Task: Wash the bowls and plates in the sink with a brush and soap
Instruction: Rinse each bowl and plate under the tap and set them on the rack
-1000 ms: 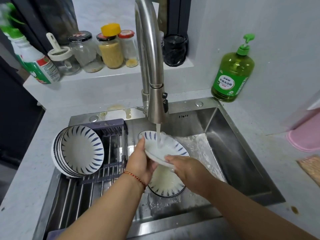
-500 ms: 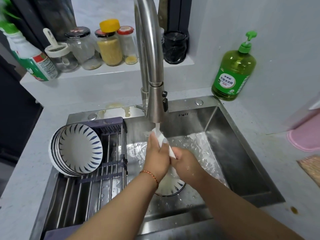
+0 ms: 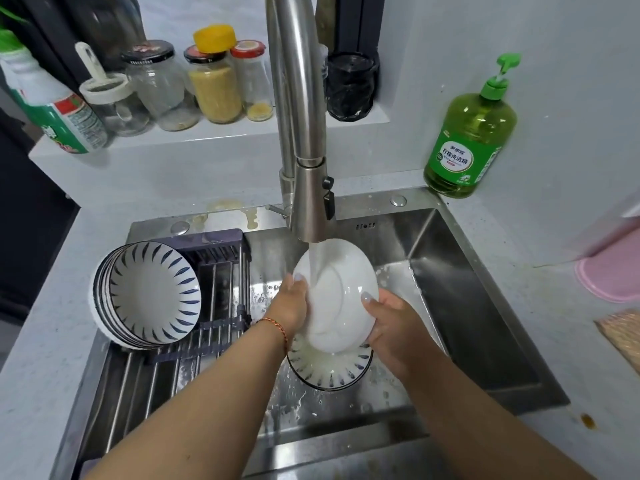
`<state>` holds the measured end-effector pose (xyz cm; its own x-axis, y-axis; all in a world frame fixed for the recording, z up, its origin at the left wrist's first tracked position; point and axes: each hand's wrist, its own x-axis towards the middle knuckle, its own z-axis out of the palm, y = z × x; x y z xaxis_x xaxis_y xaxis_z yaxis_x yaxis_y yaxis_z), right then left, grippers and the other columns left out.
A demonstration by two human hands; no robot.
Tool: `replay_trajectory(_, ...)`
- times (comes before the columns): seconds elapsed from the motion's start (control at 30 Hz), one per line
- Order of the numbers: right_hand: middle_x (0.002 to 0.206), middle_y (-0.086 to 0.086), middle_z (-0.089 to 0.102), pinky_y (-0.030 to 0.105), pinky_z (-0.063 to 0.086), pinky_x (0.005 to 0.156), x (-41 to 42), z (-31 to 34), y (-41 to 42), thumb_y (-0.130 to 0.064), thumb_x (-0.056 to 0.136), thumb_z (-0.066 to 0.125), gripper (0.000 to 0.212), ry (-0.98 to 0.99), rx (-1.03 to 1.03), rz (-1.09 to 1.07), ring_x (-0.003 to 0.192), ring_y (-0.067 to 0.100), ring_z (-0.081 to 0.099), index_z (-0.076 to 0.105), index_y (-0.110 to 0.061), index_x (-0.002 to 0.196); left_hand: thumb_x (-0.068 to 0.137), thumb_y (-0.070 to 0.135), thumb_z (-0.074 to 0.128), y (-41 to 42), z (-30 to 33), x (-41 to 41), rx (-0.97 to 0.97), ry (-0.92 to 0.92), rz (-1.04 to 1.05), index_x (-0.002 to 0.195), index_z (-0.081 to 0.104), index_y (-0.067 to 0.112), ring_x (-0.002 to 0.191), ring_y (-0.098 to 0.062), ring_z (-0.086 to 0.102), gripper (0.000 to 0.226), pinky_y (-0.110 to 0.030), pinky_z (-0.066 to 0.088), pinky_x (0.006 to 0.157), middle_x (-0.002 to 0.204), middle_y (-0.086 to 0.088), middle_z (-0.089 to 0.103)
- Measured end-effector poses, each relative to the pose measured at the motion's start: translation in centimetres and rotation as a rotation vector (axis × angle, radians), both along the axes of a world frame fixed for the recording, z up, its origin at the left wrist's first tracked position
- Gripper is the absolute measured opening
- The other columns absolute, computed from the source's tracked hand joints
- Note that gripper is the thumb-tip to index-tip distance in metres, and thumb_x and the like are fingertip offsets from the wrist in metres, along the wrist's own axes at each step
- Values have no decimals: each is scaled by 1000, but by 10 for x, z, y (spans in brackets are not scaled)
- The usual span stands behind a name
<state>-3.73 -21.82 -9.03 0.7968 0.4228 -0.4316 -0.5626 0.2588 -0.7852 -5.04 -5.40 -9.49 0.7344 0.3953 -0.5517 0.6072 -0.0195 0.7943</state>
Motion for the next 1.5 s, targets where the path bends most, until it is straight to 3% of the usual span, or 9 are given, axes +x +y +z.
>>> replay_trajectory(0.2,124,19,63,55,41,104,18,-18,1,-12,99,40,36,226,231,-142,114,33,60,48,-4,133,103,37,32,9,-11,-15,-129,-38,149,124,56,19,99,-31,59,37,-51,49,94,109,-12,64)
replay_trajectory(0.37,118,14,67,44,59,71,21,-27,5,-18,101,36,38,363,346,-202,97,28,69,50,-7,134,104,27,42,16,-4,-19,-403,-108,360,121,59,10,92,-22,63,30,-38,56,77,107,-6,68)
replay_trajectory(0.53,122,14,65,44,59,70,23,-30,12,-22,101,37,39,404,357,-196,99,27,69,50,-7,135,100,28,51,22,7,-20,-661,-220,489,122,60,7,101,-27,68,32,-44,60,78,113,-12,71)
replay_trajectory(0.7,125,14,63,51,57,79,23,-25,28,-28,102,35,39,432,358,-106,110,31,63,54,-10,130,89,28,63,19,27,-25,-782,-298,416,115,64,8,100,-33,68,33,-50,55,81,109,-15,71)
replay_trajectory(0.83,128,19,60,54,43,101,22,-26,36,-28,103,31,41,445,230,-117,120,36,54,52,-6,131,82,0,68,14,36,-30,-644,-332,506,108,63,2,77,-32,71,27,-48,59,58,99,-21,71)
replay_trajectory(1.0,128,5,60,37,49,90,16,-13,52,-21,99,42,37,70,-314,-108,110,26,59,53,-15,134,81,-3,68,16,30,-43,-578,-308,556,120,58,1,96,-39,66,41,-56,57,73,111,-23,66)
replay_trajectory(1.13,137,-9,47,20,31,95,15,16,54,-31,103,34,38,-362,-608,171,119,11,44,48,-29,138,78,-8,69,16,23,-56,-514,-290,494,112,61,2,91,-36,66,36,-47,57,70,105,-21,68)
replay_trajectory(1.4,138,-6,51,26,25,97,30,39,103,-40,103,28,41,-756,-841,652,128,16,43,61,-31,125,71,-10,74,10,21,-68,-356,-270,218,103,67,6,95,-36,68,37,-54,54,87,98,-16,73)
replay_trajectory(1.5,130,1,55,34,37,100,39,36,105,-53,97,29,45,-647,-907,601,119,23,50,62,-31,119,73,-16,70,14,25,-72,-363,-305,208,99,67,8,93,-34,67,35,-47,55,84,97,-15,73)
